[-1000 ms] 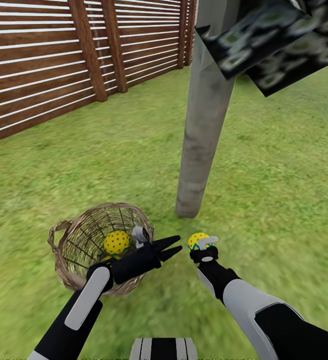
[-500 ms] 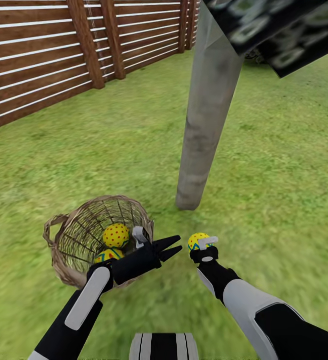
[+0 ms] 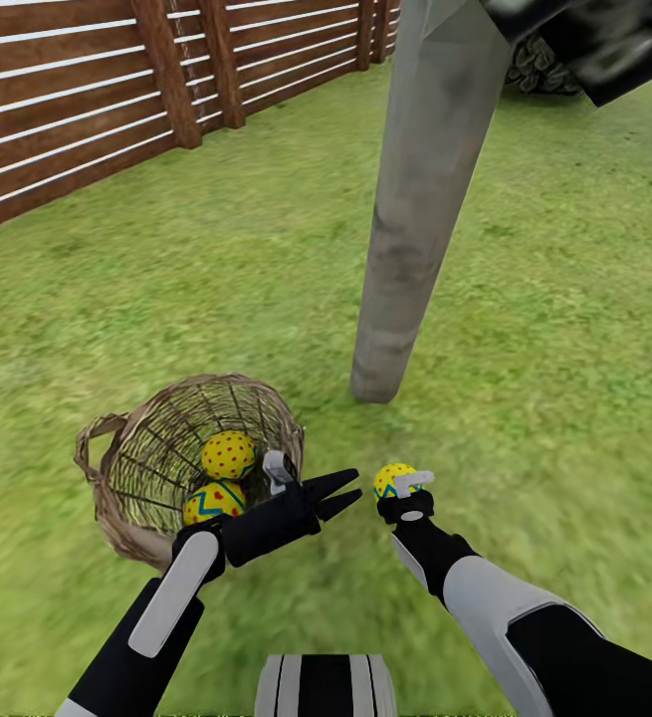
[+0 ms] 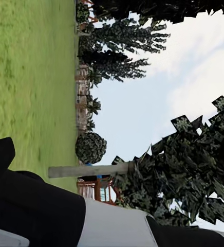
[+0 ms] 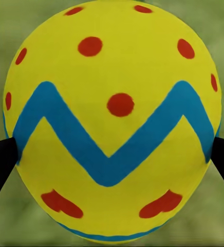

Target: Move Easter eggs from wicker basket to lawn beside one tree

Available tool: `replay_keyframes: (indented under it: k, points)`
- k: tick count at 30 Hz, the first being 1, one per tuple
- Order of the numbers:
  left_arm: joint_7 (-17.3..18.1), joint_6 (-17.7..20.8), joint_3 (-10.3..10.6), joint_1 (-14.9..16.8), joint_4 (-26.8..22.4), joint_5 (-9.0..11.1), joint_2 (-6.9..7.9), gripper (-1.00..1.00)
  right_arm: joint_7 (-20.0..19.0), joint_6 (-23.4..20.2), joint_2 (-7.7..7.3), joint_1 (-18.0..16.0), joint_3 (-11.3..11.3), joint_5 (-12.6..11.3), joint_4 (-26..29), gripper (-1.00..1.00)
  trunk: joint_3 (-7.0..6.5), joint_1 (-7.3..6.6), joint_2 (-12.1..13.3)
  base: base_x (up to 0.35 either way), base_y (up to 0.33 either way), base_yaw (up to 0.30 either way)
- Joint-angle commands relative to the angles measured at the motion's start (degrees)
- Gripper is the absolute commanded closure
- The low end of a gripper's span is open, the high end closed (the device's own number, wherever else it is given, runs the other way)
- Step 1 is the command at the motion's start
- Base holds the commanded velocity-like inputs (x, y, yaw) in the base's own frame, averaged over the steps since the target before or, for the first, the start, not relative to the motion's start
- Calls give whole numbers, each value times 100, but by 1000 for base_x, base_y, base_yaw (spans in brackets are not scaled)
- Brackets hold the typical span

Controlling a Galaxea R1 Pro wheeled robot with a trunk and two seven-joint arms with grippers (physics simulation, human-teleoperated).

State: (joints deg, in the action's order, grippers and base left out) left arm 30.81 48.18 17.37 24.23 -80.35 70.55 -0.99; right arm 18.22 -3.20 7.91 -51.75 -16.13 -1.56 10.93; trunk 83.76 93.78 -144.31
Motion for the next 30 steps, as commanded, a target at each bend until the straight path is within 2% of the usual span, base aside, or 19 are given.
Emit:
replay_keyframes:
  k: [1, 16, 22, 23, 27, 30]
  points:
    - [3, 34, -1, 2, 2, 20, -3, -100, 32, -33, -3, -2, -49, -16, 6, 100, 26, 1, -3, 0, 0, 0]
    - [3, 34, -3, 2, 2, 20, -6, -100, 32, -31, -9, -2, -49, -19, 6, 100, 358, 40, -23, 0, 0, 0]
    - [3, 31, -5, 2, 10, 20, 2, -100, 32, -44, 8, -2, -54, -11, 12, 100, 358, 40, -23, 0, 0, 0]
    - [3, 28, -5, 2, 11, 20, 2, -100, 32, -41, 7, -2, -49, -11, 13, -100, 358, 40, -23, 0, 0, 0]
    - [3, 25, -5, 4, 7, 20, -2, -100, 32, -40, 0, -2, -49, -18, 15, -100, 358, 40, -23, 0, 0, 0]
    - [3, 32, 3, 3, 2, 17, -61, -100, 32, -40, 0, -2, -49, -19, 15, -100, 336, 37, -22, 0, 0, 0]
